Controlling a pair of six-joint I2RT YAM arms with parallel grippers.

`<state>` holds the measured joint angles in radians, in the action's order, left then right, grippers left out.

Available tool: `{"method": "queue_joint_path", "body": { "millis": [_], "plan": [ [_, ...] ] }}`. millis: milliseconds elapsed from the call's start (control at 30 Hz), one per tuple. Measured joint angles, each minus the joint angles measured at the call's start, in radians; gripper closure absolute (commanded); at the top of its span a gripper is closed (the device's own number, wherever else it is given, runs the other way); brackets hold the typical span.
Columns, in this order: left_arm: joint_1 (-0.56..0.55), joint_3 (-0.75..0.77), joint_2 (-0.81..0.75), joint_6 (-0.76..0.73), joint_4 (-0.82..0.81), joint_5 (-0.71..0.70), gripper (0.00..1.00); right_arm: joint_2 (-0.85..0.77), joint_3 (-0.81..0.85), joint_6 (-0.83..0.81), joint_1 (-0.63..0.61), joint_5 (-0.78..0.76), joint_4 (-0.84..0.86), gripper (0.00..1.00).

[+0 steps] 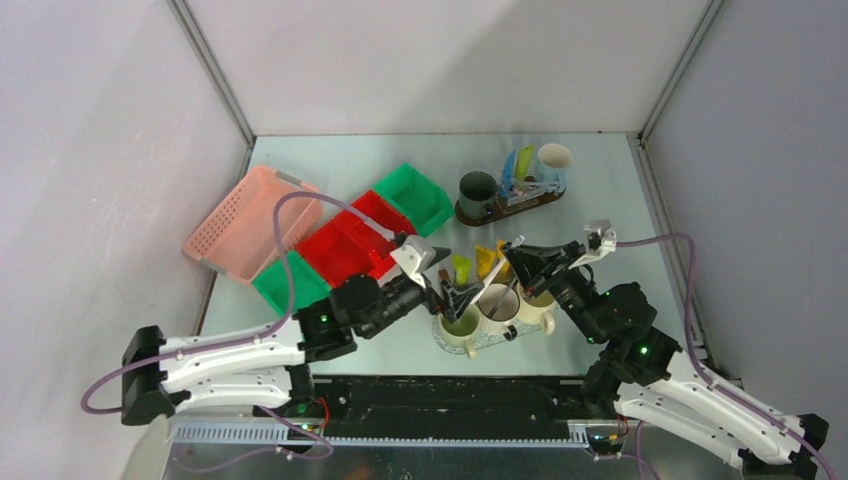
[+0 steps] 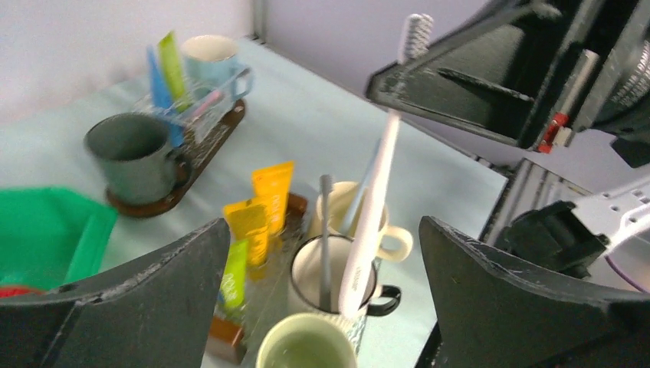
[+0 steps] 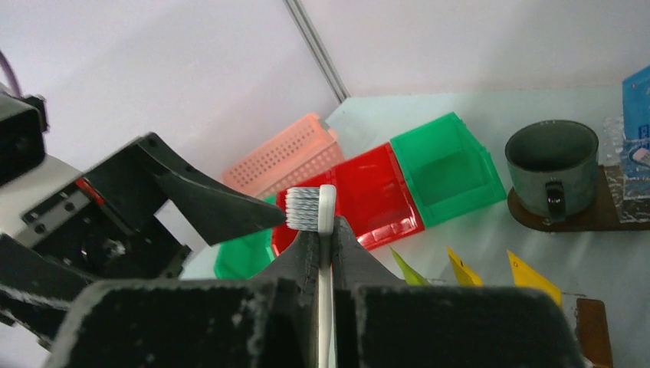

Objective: Prepare toiletry sets of a toothbrush and toothpaste on the tray
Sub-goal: Pick up the toothbrush from the storage box, then place the toothbrush in the cup.

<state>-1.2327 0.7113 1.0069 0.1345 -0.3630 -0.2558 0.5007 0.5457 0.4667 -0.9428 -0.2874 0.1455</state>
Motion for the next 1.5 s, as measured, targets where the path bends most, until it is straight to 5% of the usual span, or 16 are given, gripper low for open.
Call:
{"method": "queue_joint_path", "body": {
  "millis": [433, 833, 1200, 1500],
  "plan": [
    [0.134, -0.034, -0.333, 0.276, 0.496, -0.357, 0.00, 0.157, -0.220, -0.087, -0.162, -0.170, 0.297, 1.00],
    [0.176, 0.000, -0.400, 0.436, 0.745, -0.527, 0.01, 0.299, -0.366, -0.086, -0.298, -0.434, 0.563, 0.99],
    [0.205, 0.013, -0.401, 0.496, 0.826, -0.578, 0.01, 0.388, -0.390, -0.118, -0.434, -0.563, 0.661, 0.63],
    [0.219, 0.013, -0.439, 0.513, 0.856, -0.588, 0.02, 0.169, -0.394, -0.075, -0.489, -0.632, 0.483, 0.38]
  ]
}}
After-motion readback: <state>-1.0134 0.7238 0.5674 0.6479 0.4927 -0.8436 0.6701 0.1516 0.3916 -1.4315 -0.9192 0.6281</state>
